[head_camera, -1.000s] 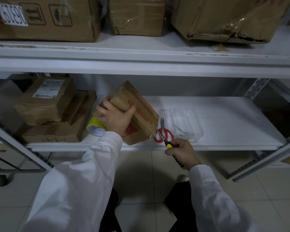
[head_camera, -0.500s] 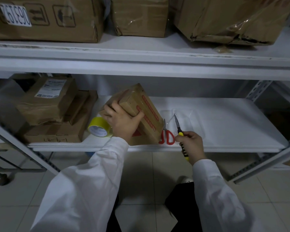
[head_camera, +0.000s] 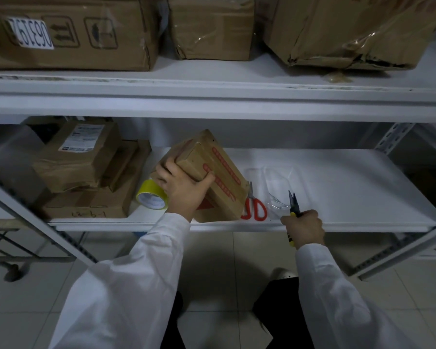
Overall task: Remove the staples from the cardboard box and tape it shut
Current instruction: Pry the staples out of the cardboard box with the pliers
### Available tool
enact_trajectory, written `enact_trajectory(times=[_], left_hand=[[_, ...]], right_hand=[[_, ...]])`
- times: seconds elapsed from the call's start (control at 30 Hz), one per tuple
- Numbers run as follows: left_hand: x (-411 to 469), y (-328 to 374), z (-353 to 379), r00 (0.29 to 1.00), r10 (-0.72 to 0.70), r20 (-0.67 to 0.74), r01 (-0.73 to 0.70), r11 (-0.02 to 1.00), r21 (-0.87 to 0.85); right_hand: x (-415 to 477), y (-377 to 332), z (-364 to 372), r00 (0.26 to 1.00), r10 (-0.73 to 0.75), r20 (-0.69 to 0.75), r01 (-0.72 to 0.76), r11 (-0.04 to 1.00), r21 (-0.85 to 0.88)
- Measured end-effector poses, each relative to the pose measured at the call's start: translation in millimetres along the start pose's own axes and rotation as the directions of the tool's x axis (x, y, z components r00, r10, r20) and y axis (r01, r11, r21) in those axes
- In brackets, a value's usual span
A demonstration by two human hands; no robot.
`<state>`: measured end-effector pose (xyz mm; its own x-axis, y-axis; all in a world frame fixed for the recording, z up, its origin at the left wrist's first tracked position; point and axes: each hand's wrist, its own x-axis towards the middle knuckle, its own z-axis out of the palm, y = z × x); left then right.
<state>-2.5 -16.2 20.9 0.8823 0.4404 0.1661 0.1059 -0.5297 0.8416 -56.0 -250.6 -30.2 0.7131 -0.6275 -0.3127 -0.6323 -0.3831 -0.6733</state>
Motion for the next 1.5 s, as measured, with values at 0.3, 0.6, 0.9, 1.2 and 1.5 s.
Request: enact_trajectory(times=[0.3, 0.6, 0.9, 1.2, 1.5], left_hand=[[-8.3, -26.7, -23.5, 0.994, 0.095, 0.053, -0.077, 0.956, -0.285], [-11.9, -50.4, -44.3, 0.964, 0.205, 0.167, -0.104, 0.875, -0.473], [-12.1, -54.8, -52.1, 0.940, 0.319, 0.122, -0.292, 0.936, -0.196], [-9.2, -40.4, -27.3, 0.947, -0.041, 0.319, 0.194, 0.864, -0.465], [-7.3, 1.5, -13.3, 0.851, -0.492, 0.185, 0.441, 0.476, -0.761]], right_hand=[[-26.4, -29.1, 0.1, 0.895, -0.169, 0.414, -0.139, 0.775, 0.617], [-42.9, -42.0, 29.4, 0.760, -0.204, 0.617, -0.401, 0.601, 0.692], [-44.5, -50.6, 20.5, 0.858, -0.251, 0.448, -0.285, 0.494, 0.822], [-53.9, -45.5, 36.2, 0.937, -0.189, 0.292, -0.172, 0.478, 0.861], [-58.1, -48.4, 20.2, 0.876, -0.437, 0.206, 0.176, 0.686, 0.706]])
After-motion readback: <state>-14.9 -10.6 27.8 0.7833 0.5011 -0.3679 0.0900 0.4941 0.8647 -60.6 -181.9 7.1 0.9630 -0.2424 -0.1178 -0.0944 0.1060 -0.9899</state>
